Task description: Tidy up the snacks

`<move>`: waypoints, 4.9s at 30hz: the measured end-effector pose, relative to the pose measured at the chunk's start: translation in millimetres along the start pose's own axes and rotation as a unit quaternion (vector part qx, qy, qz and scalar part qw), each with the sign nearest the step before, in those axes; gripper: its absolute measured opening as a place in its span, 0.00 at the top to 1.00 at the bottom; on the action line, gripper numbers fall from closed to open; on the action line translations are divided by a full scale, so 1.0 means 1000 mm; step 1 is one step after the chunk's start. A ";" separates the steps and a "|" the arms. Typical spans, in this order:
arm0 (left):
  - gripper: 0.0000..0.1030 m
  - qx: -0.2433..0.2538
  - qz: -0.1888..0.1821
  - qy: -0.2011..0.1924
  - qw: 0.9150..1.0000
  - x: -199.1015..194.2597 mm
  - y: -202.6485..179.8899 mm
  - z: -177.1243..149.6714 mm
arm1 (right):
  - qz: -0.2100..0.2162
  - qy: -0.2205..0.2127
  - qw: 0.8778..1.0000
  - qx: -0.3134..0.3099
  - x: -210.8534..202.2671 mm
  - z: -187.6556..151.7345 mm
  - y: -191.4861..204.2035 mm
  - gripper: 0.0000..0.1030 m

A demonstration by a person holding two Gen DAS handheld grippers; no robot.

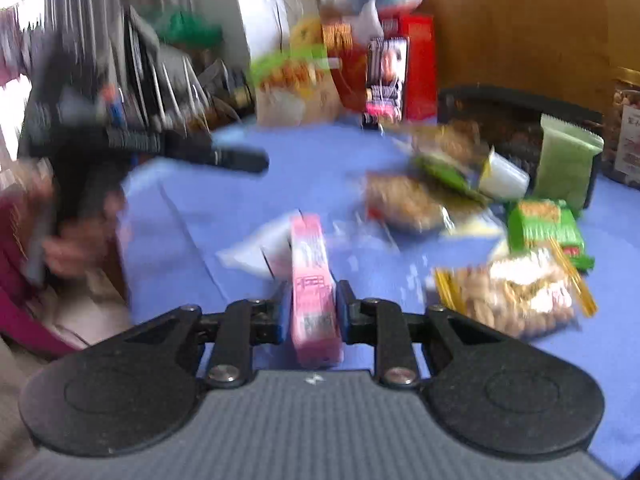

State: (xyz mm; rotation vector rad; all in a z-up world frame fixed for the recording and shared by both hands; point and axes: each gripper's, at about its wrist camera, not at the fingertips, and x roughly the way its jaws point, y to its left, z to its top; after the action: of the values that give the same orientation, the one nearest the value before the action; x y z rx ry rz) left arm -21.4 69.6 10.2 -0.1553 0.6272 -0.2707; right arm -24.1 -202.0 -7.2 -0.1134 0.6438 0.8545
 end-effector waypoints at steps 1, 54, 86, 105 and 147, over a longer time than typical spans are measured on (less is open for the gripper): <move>0.32 0.006 -0.001 0.005 1.000 0.002 -0.003 -0.001 | -0.019 -0.010 1.000 0.002 -0.002 -0.002 0.001 0.60; 0.54 0.057 -0.037 -0.042 0.997 0.180 -0.053 0.162 | -0.195 -0.184 0.955 0.124 0.019 0.098 -0.166 0.70; 0.35 -0.037 -0.055 -0.030 0.997 0.024 -0.004 0.023 | -0.034 -0.123 0.987 0.100 -0.041 0.024 -0.050 0.98; 0.52 0.065 -0.123 0.082 0.987 0.122 -0.089 0.047 | -0.174 -0.045 0.982 0.062 -0.009 0.000 -0.054 0.49; 0.34 -0.093 -0.046 -0.029 0.994 0.102 0.021 0.104 | -0.028 -0.091 0.972 0.214 0.046 0.068 -0.094 0.57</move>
State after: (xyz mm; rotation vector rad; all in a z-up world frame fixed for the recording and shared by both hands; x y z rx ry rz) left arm 124.3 65.7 32.3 -0.3699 0.5886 -0.2949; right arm 100.0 -210.6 6.5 0.3327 0.6363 0.6466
